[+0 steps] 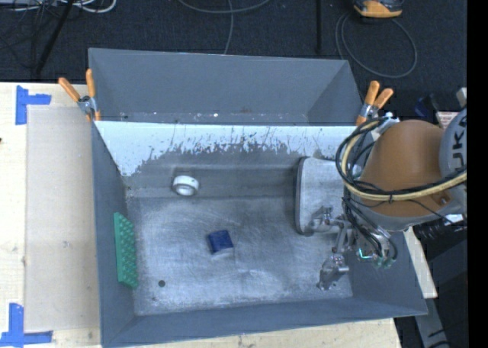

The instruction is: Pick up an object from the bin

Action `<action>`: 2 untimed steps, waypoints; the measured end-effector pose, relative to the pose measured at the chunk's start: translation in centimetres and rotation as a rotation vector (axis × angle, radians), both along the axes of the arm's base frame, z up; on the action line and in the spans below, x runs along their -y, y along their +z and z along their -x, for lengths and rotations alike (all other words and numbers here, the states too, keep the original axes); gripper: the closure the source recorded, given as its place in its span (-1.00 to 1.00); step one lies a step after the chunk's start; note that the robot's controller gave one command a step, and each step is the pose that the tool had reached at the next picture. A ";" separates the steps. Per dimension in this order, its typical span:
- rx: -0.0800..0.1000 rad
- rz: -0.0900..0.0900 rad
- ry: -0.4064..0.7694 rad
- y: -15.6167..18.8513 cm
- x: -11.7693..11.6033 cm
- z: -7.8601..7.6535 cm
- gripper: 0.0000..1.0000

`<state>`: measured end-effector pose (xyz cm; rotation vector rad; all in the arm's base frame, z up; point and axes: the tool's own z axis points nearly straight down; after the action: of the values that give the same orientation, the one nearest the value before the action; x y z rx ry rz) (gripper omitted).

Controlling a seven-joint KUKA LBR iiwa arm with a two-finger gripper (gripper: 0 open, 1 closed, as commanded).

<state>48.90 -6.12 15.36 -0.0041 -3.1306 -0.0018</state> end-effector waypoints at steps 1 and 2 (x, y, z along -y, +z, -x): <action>0.011 -0.003 -0.111 -2.8 -9.7 -5.5 -1.00; 0.013 -0.001 0.239 -8.0 -16.5 -8.3 -1.00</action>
Offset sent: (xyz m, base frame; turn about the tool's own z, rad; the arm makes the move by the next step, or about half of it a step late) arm 0.0545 0.0917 -0.0267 0.1181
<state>57.22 10.35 7.37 0.3708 -3.1214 -0.0018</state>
